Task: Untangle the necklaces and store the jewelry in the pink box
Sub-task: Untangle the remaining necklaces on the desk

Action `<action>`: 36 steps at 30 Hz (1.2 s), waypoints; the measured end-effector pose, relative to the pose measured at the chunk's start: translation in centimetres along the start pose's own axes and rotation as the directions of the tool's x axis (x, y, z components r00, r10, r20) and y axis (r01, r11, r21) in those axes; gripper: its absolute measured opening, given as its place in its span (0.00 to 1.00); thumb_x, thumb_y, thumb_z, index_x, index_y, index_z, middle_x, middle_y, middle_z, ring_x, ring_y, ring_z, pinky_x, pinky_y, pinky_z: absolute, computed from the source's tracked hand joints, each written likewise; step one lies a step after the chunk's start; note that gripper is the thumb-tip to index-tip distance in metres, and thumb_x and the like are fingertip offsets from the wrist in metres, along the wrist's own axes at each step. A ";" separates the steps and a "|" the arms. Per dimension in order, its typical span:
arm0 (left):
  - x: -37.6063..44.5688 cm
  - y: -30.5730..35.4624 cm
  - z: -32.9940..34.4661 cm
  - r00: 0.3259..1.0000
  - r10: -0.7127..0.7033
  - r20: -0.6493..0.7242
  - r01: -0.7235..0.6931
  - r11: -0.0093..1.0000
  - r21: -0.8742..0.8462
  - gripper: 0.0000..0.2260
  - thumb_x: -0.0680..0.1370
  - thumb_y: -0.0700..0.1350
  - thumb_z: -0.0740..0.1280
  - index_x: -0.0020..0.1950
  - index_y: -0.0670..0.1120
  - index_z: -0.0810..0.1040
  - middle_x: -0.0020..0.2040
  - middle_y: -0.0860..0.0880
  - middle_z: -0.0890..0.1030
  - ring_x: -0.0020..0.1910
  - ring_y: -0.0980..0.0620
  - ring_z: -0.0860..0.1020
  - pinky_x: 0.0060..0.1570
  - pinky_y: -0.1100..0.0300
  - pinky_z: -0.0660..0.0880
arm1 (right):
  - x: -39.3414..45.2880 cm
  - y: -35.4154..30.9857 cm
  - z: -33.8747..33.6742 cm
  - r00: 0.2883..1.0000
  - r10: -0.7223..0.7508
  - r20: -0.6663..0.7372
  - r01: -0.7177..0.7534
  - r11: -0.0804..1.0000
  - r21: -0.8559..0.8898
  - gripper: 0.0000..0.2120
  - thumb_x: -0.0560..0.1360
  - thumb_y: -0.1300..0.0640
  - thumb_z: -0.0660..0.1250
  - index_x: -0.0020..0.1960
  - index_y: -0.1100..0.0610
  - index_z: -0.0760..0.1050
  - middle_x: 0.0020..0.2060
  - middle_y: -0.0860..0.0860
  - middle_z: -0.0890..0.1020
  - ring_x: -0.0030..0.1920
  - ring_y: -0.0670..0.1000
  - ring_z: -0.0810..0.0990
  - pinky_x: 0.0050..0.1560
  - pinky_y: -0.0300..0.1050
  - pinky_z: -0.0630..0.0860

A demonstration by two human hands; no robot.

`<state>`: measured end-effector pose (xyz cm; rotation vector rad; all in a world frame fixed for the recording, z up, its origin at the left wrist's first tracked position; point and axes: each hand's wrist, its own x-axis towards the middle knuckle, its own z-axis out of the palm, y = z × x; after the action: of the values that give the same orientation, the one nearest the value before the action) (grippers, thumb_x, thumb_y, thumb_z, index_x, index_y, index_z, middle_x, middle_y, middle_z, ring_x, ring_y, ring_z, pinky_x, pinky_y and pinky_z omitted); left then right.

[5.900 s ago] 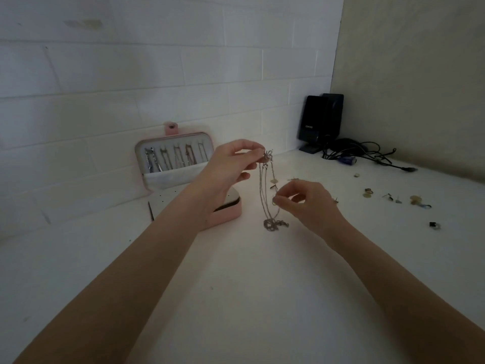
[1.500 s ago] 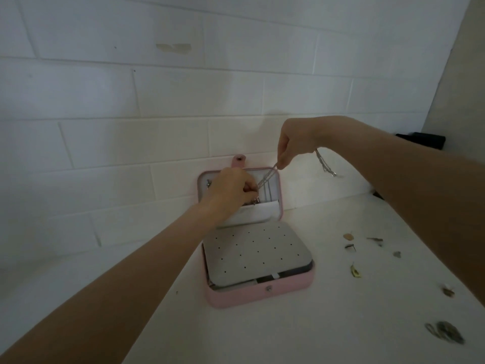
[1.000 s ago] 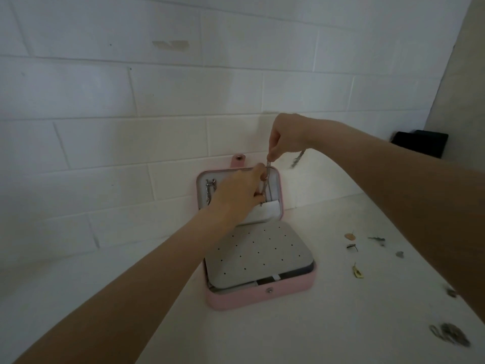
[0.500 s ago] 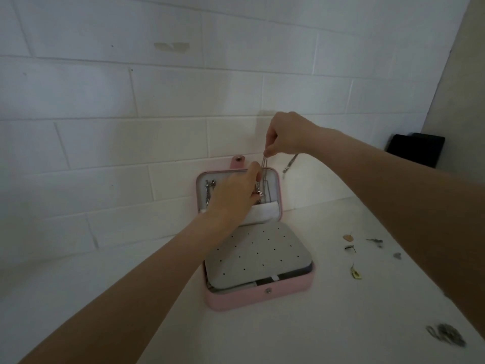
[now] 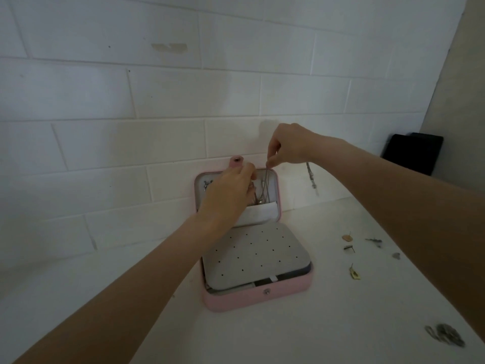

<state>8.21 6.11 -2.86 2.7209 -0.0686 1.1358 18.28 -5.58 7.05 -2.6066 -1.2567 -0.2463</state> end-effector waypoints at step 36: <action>-0.7 1.3 0.5 0.954 -0.018 0.298 0.036 0.998 -0.054 0.13 0.75 0.42 0.62 0.58 0.44 0.79 0.53 0.48 0.82 0.51 0.50 0.78 0.54 0.58 0.74 | -0.3 0.9 3.0 0.993 -0.009 -0.114 0.022 0.993 0.114 0.06 0.70 0.56 0.73 0.43 0.59 0.82 0.36 0.49 0.78 0.42 0.51 0.78 0.44 0.45 0.75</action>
<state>7.90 4.73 -3.52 2.8066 -0.1052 0.6953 18.89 -5.51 3.99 -2.4504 -1.2163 -0.3107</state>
